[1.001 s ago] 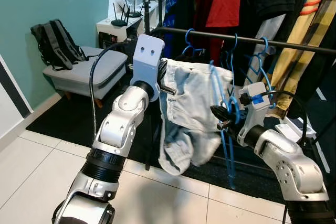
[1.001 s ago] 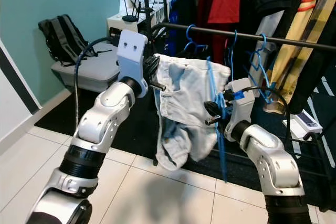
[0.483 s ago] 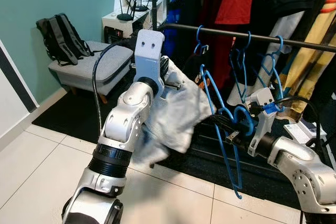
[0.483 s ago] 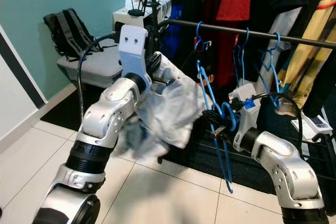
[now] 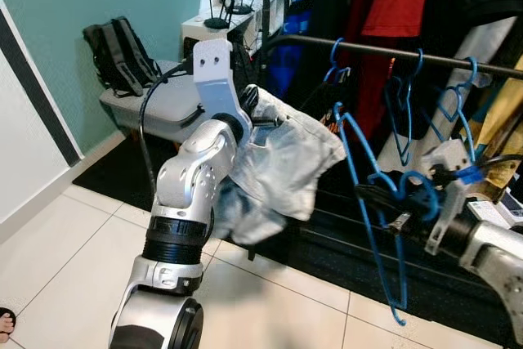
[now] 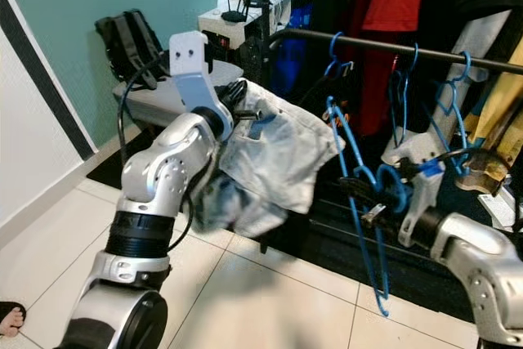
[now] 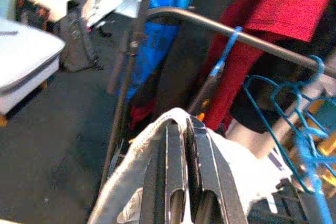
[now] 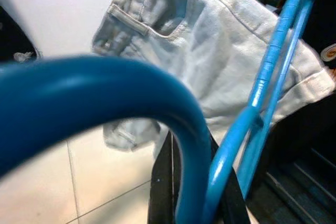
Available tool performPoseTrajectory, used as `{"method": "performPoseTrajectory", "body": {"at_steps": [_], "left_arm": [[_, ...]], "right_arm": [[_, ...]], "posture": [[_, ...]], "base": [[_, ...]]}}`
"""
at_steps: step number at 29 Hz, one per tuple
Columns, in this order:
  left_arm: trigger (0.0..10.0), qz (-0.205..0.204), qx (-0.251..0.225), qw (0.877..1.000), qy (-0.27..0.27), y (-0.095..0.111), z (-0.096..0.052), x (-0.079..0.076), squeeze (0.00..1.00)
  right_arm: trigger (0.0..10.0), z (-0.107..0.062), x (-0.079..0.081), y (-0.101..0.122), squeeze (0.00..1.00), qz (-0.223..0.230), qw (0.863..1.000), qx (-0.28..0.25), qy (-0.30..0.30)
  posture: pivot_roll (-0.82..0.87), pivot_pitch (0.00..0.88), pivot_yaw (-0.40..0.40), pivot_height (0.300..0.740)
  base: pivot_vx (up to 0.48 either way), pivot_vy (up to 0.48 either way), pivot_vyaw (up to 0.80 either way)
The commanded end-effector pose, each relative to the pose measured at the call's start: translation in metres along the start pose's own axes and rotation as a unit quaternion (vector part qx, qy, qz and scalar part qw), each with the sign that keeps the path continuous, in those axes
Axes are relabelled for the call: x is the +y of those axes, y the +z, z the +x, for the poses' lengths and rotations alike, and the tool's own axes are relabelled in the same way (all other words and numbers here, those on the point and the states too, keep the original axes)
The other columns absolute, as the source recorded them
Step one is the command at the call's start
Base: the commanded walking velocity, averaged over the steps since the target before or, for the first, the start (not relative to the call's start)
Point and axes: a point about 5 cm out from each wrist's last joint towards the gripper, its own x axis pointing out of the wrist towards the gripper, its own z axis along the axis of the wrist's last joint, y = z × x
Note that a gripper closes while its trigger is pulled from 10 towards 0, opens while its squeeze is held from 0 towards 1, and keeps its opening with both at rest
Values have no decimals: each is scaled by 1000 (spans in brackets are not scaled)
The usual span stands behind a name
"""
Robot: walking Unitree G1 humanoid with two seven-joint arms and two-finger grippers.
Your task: Hang hanger
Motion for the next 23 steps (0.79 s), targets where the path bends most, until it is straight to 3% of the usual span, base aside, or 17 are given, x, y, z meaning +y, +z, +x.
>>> {"method": "performPoseTrajectory", "body": {"at_steps": [1,6,9,10,15,18,20,23], "left_arm": [[10000,-31,-3,999,15,7,4,-2,0],[10000,-46,4,999,26,7,5,0,0],[10000,-78,3,997,27,8,7,-8,0],[10000,-78,3,997,27,8,7,-8,0],[10000,-114,-9,993,13,8,7,-25,0],[10000,-114,-9,993,13,8,7,-25,0],[10000,-126,-14,992,14,10,8,-27,0],[10000,-128,-17,991,20,10,9,-26,0]], "right_arm": [[10000,-9,11,0,0,-2,999,19,39],[10000,-14,20,-5,0,1,997,46,69],[10000,-21,42,-14,0,11,987,94,133],[10000,-21,42,-14,0,11,987,94,133],[10000,-5,76,-17,0,18,971,104,216],[10000,-5,76,-17,0,18,971,104,216],[10000,9,78,-15,0,11,972,92,216],[10000,16,77,-14,0,8,973,88,211]], "posture": [[-130,0,35,740],[-133,0,36,740],[-141,0,46,740],[-141,0,46,740],[-132,0,44,740],[-132,0,44,740],[-129,0,42,740],[-126,0,39,740]], "base": [[0,0,0],[0,0,0],[0,0,0],[0,0,0],[0,0,0],[0,0,0],[0,0,0],[0,0,0]]}}
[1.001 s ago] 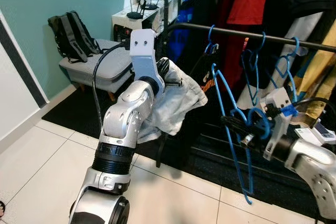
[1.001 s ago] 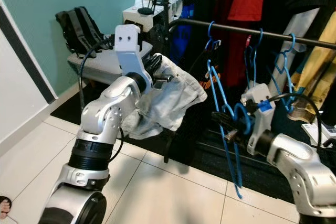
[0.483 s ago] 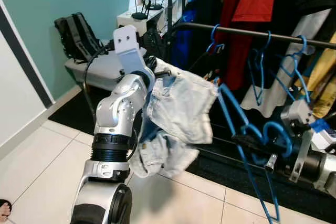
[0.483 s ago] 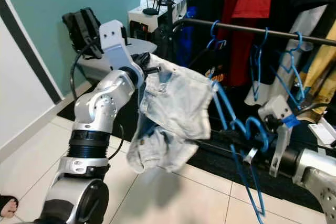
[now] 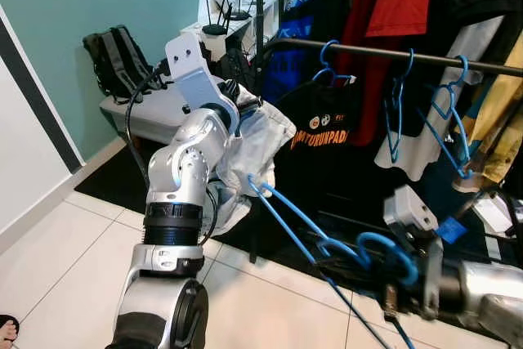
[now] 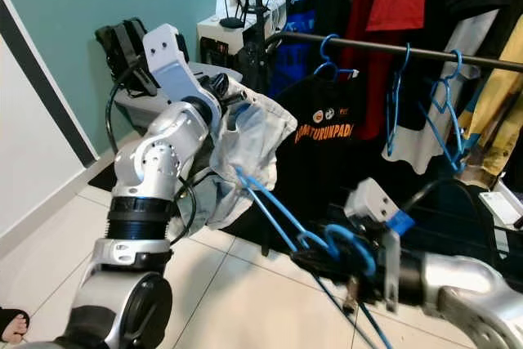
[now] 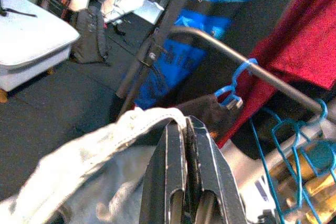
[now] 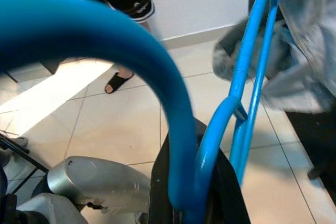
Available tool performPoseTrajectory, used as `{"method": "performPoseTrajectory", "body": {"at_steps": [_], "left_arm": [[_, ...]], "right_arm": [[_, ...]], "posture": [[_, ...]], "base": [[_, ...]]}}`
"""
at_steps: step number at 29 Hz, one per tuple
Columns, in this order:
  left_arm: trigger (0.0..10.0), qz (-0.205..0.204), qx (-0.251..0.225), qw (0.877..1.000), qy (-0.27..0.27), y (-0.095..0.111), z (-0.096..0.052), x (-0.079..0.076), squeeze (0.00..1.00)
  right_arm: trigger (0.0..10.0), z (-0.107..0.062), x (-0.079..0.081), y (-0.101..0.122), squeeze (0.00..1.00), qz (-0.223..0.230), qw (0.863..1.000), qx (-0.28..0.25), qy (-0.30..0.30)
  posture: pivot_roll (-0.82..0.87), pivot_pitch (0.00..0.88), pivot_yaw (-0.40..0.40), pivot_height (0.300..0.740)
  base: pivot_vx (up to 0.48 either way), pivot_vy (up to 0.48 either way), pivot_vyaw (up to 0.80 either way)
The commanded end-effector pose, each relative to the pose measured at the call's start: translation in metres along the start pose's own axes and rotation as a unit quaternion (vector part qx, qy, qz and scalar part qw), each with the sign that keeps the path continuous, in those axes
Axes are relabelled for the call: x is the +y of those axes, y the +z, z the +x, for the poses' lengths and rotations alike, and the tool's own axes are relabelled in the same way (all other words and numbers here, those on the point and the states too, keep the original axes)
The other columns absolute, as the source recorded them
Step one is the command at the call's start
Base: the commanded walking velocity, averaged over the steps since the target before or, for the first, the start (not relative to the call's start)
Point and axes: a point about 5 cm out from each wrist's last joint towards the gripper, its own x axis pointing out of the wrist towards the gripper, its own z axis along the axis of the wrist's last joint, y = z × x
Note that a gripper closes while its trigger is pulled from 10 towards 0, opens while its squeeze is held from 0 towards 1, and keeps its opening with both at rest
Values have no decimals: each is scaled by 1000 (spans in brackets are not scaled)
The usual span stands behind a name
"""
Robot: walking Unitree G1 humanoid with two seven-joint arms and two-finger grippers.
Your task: Hang hanger
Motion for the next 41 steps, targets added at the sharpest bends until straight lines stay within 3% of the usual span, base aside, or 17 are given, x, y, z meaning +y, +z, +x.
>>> {"method": "performPoseTrajectory", "body": {"at_steps": [1,9,17,21,23,26,28,34,38,41], "left_arm": [[10000,-44,1,999,-30,-8,0,-32,0],[10000,-48,-8,999,-19,-7,3,-33,0],[10000,-57,-14,998,-21,-6,3,-38,0],[10000,-59,-16,998,-21,-5,3,-39,0],[10000,-63,-19,998,-21,-3,3,-41,0],[10000,-63,-19,998,-21,-3,3,-41,0],[10000,-68,-22,997,-23,-1,2,-45,0],[10000,-72,-25,997,-25,1,3,-48,0],[10000,-74,-24,997,-27,-1,3,-49,0],[10000,-70,-22,997,-27,-4,3,-49,0]], "right_arm": [[10000,8,-3,1,0,0,1000,1,-2],[10000,20,1,5,0,8,999,-10,36],[10000,20,9,5,0,26,997,-19,75],[10000,20,6,6,0,24,998,-20,59],[10000,25,-7,9,0,14,1000,-23,7],[10000,25,-7,9,0,14,1000,-23,7],[10000,37,-15,13,0,3,999,-29,-32],[10000,51,-19,19,0,0,997,-47,-55],[10000,57,-20,23,0,3,997,-59,-56],[10000,48,-6,25,0,5,998,-68,6]], "posture": [[-121,0,38,740],[-118,0,36,740],[-117,0,36,740],[-118,0,39,740],[-121,0,42,740],[-121,0,42,740],[-116,0,41,740],[-115,0,41,740],[-116,0,43,740],[-113,0,41,740]], "base": [[0,0,0],[0,0,0],[0,0,0],[0,0,0],[0,0,0],[0,0,0],[0,0,0],[0,0,0],[0,0,0],[0,0,0]]}}
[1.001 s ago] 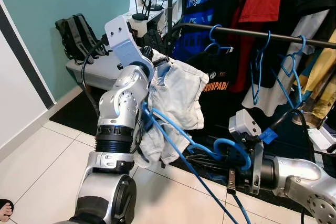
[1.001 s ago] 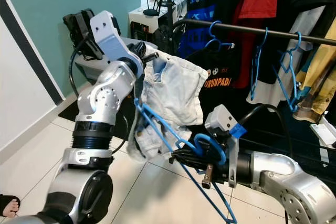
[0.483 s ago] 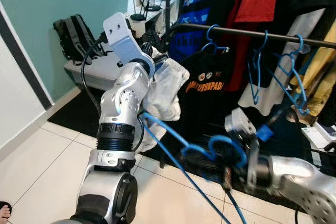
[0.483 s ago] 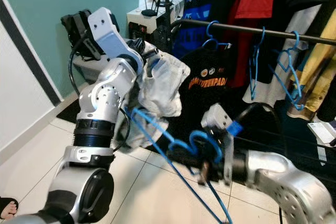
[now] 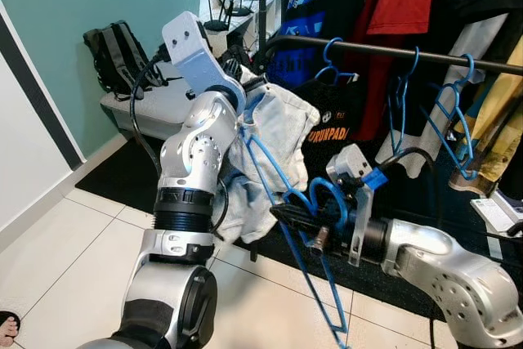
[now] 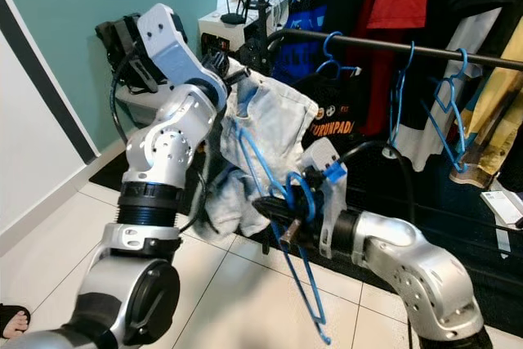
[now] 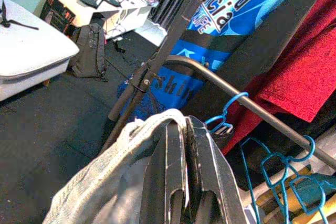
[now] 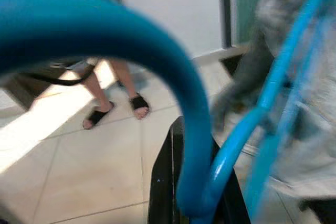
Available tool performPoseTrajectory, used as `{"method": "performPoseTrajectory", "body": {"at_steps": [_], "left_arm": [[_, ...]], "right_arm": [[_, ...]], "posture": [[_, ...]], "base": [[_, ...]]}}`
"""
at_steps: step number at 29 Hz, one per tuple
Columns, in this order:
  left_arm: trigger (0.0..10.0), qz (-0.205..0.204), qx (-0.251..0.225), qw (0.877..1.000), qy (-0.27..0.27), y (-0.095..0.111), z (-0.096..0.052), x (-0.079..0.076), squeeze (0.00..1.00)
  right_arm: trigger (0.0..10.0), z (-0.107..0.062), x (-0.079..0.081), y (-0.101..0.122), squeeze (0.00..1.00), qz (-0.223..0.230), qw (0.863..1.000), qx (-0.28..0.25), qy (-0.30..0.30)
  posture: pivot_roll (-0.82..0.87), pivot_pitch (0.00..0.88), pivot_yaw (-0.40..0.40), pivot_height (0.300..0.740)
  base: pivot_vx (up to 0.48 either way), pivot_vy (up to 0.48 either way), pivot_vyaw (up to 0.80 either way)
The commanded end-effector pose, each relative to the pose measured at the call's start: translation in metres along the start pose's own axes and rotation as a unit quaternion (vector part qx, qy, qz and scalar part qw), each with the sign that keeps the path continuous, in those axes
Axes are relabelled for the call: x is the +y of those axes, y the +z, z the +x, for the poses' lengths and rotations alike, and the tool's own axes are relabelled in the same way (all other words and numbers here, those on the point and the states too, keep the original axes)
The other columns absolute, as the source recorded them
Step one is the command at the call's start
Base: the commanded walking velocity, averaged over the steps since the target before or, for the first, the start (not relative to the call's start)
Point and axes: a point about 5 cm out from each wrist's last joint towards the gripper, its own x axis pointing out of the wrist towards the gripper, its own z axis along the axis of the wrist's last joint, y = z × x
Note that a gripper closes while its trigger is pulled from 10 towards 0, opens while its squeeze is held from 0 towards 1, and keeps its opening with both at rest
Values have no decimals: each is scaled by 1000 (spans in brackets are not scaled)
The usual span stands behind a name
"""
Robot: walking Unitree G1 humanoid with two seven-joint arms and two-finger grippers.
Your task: Hang hanger
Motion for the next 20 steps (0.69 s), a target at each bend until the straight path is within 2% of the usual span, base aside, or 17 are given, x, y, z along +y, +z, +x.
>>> {"method": "performPoseTrajectory", "body": {"at_steps": [1,3,4,6,8,10,11,13,15,16,17,19,20], "left_arm": [[10000,-38,17,999,-27,-17,-5,-27,0],[10000,-38,17,999,-27,-17,-5,-27,0],[10000,-38,17,999,-26,-17,-5,-26,0],[10000,-38,17,999,-26,-17,-5,-26,0],[10000,-38,18,999,-27,-18,-6,-27,0],[10000,-38,18,999,-27,-18,-6,-27,0],[10000,-37,19,999,-28,-19,-6,-27,0],[10000,-37,19,999,-28,-19,-6,-27,0],[10000,-36,24,999,-27,-23,-7,-24,0],[10000,-34,27,999,-25,-24,-7,-22,0],[10000,-34,28,999,-24,-25,-7,-21,0],[10000,-34,28,999,-24,-25,-7,-21,0],[10000,-32,30,999,-23,-27,-7,-20,0]], "right_arm": [[10000,-8,9,4,0,-1,999,-14,37],[10000,-13,9,5,0,1,999,-17,39],[10000,-21,6,7,0,6,999,-31,33],[10000,-21,6,7,0,6,999,-31,33],[10000,-44,-3,16,0,18,996,-83,17],[10000,-44,-3,16,0,18,996,-83,17],[10000,-58,-5,22,0,23,992,-120,20],[10000,-58,-5,22,0,23,992,-120,20],[10000,-78,-2,38,0,29,977,-203,53],[10000,-82,2,46,0,34,965,-247,80],[10000,-84,5,51,0,38,956,-273,97],[10000,-84,5,51,0,38,956,-273,97],[10000,-84,8,56,0,47,942,-309,121]], "posture": [[-115,0,42,740],[-115,0,42,740],[-118,0,42,740],[-118,0,42,740],[-124,0,48,740],[-124,0,48,740],[-128,0,52,740],[-128,0,52,740],[-133,0,56,740],[-137,0,58,740],[-137,0,58,740],[-137,0,58,740],[-138,0,60,740]], "base": [[0,0,0],[0,0,0],[0,0,0],[0,0,0],[0,0,0],[0,0,0],[0,0,0],[0,0,0],[0,0,0],[0,0,0],[0,0,0],[0,0,0],[0,0,0]]}}
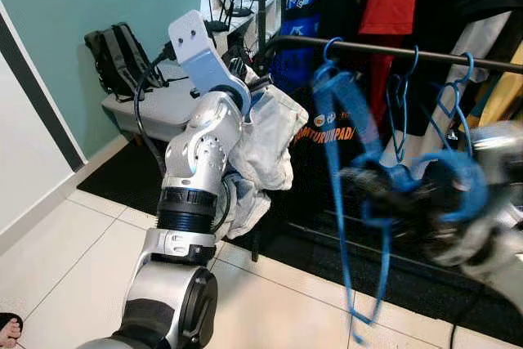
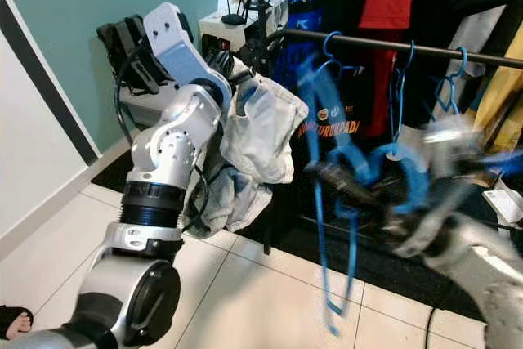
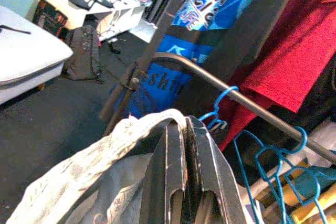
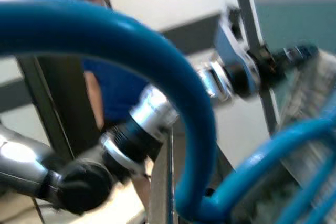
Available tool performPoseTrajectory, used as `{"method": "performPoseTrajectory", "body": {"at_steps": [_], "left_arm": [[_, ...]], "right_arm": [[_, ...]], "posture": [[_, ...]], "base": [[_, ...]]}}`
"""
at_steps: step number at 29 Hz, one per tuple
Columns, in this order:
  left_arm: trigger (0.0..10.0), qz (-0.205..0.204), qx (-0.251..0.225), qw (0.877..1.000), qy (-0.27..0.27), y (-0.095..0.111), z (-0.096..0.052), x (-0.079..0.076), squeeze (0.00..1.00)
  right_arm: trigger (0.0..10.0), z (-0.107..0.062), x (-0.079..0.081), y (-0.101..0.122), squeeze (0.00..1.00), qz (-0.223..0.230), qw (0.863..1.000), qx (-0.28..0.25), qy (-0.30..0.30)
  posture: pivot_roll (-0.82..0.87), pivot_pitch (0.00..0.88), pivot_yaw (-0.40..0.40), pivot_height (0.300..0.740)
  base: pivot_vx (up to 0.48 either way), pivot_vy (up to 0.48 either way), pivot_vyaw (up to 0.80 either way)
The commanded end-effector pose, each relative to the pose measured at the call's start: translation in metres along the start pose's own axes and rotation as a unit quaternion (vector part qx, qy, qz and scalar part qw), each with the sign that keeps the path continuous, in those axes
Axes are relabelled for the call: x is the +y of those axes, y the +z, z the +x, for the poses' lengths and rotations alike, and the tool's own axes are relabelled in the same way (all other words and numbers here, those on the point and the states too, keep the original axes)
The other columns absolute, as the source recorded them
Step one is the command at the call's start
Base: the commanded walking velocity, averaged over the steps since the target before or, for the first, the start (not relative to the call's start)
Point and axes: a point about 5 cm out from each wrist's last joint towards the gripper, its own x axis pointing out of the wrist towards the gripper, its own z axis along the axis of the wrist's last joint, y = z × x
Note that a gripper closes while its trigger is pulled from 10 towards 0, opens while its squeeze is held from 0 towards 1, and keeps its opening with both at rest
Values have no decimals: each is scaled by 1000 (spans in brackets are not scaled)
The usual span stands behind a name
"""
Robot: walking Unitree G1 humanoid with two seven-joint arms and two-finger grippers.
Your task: Hang hanger
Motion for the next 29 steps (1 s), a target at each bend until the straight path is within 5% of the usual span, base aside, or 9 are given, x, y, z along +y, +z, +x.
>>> {"method": "performPoseTrajectory", "body": {"at_steps": [1,5,18,22,23,24,26,27,29], "left_arm": [[10000,-41,29,999,-14,-24,-7,-15,0],[10000,-38,33,999,-13,-28,-8,-15,0],[10000,-38,32,999,-9,-29,-9,-12,0],[10000,-29,33,999,-7,-30,-9,-11,0],[10000,-21,34,999,-5,-31,-9,-9,0],[10000,-10,37,999,-2,-33,-10,-5,0],[10000,55,43,997,-11,-38,-13,5,0],[10000,55,43,997,-11,-38,-13,5,0],[10000,89,63,994,-26,-39,-18,22,0]], "right_arm": [[10000,5,6,6,0,11,999,-40,33],[10000,10,11,9,0,49,989,-112,81],[10000,9,13,11,0,63,990,-95,81],[10000,8,-4,2,0,32,998,-44,-13],[10000,3,-21,-6,0,8,995,-1,-97],[10000,-8,-45,-14,0,-21,977,58,-203],[10000,-51,-85,-24,0,-98,887,211,-399],[10000,-51,-85,-24,0,-98,887,211,-399],[10000,-94,-96,-25,0,-178,773,373,-482]], "posture": [[-138,0,60,740],[-130,0,54,740],[-133,0,45,740],[-125,0,43,740],[-125,0,43,740],[-122,0,45,740],[-126,0,51,740],[-126,0,51,740],[-127,0,52,740]], "base": [[0,0,0],[0,0,0],[0,0,0],[0,0,0],[0,0,0],[0,0,0],[0,0,0],[0,0,0],[0,0,0]]}}
